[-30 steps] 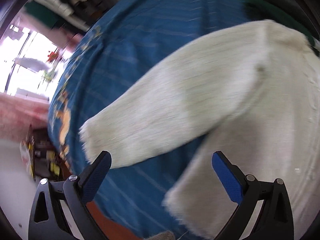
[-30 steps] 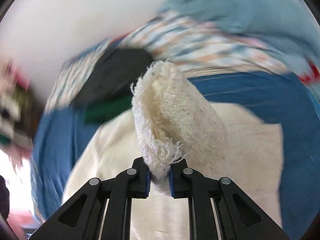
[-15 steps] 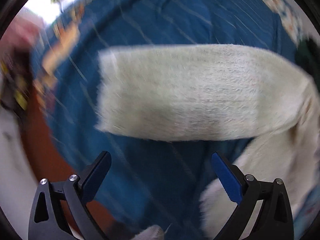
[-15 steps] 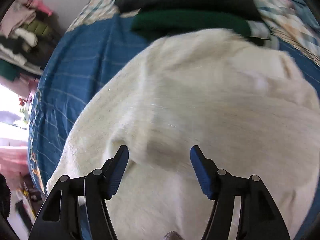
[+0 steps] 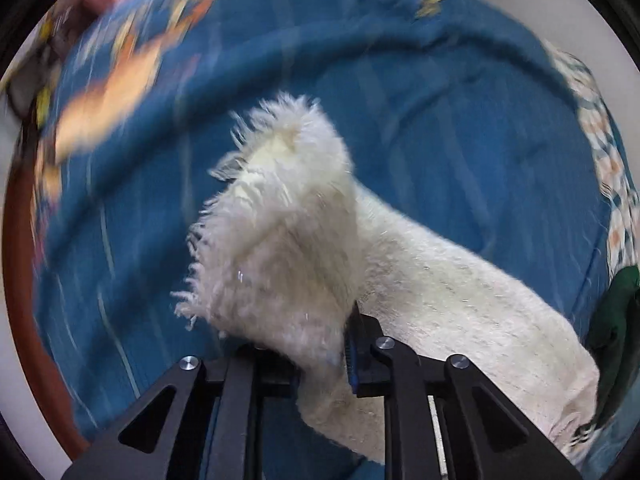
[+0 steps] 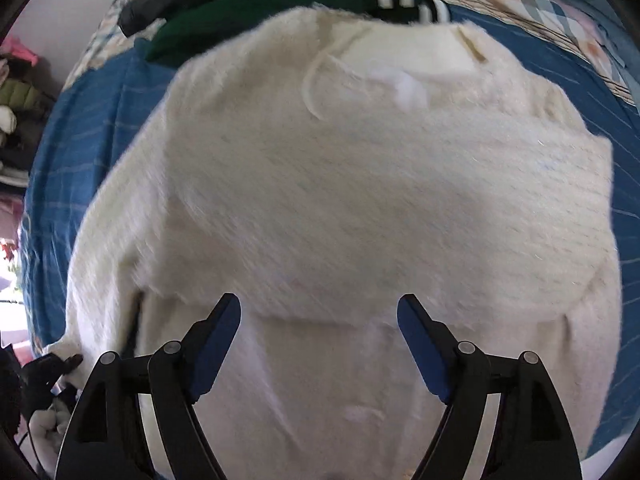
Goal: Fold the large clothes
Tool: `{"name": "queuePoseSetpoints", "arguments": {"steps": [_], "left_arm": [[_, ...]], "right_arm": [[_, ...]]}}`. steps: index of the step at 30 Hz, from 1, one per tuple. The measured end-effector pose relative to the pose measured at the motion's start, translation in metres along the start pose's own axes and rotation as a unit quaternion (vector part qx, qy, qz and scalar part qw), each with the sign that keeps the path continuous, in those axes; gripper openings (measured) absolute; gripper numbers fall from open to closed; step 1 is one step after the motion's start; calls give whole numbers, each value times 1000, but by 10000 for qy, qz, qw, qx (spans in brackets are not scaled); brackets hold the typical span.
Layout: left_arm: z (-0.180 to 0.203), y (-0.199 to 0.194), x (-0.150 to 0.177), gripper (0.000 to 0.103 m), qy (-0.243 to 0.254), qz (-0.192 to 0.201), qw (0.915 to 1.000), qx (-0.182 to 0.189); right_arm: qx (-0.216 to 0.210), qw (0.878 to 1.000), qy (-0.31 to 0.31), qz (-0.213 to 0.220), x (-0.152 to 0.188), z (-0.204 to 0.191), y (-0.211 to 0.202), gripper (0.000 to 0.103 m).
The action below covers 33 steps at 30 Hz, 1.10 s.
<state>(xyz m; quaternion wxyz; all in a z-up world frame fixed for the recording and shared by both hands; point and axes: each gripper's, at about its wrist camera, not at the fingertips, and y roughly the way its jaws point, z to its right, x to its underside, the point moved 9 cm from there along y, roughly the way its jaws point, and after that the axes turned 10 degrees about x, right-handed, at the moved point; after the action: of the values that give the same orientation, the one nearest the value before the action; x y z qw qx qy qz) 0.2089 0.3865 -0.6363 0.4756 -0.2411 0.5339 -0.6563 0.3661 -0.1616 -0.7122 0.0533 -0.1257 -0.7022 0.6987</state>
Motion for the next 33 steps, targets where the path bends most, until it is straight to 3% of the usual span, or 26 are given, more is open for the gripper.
{"name": "queuePoseSetpoints", "arguments": {"steps": [1, 2, 4, 6, 9, 10, 12, 14, 15, 18, 23, 30, 33], "left_arm": [[8, -5, -14, 12, 277, 129, 9995, 22], [15, -9, -25, 12, 506, 218, 9985, 70], [26, -20, -45, 12, 913, 383, 9950, 149], [36, -29, -62, 12, 1265, 516, 9904, 210], [73, -49, -69, 12, 1893, 731, 9790, 208], [91, -57, -58, 12, 2083, 810, 9746, 168], [123, -83, -33, 12, 2546, 1039, 9614, 105], [146, -100, -17, 11, 3044, 1280, 9439, 18], [160, -110, -4, 11, 3258, 1377, 9354, 7], [196, -132, 35, 11, 3833, 1578, 9100, -25], [253, -150, 118, 11, 4494, 1517, 8802, 176], [332, -141, 289, 11, 5217, 686, 8454, 917], [361, -121, 370, 11, 5560, 300, 8228, 1137]], "right_arm": [[-91, 9999, 135, 24, -4, -9, 3, 72], [-294, 9992, 262, -58, -10, -24, 12, 45], [-592, 9966, 332, -458, -13, -50, 40, 25], [-555, 9942, 221, -889, -7, -71, 72, 24], [-303, 9960, -119, -834, -8, -79, 68, 23], [-246, 9960, -238, -820, -5, -76, 61, 23], [58, 9973, -411, -612, -1, -64, 45, 33], [900, 9940, -595, -184, 3, -34, 21, 77], [1161, 9913, -614, -59, 5, -19, 13, 83], [1544, 9867, -491, 148, 12, 21, -2, 83], [1350, 9906, -158, 132, 30, 86, -12, 83], [1339, 9892, 601, 45, 44, 226, -37, 83], [1377, 9859, 943, -106, 64, 294, -36, 83]]}}
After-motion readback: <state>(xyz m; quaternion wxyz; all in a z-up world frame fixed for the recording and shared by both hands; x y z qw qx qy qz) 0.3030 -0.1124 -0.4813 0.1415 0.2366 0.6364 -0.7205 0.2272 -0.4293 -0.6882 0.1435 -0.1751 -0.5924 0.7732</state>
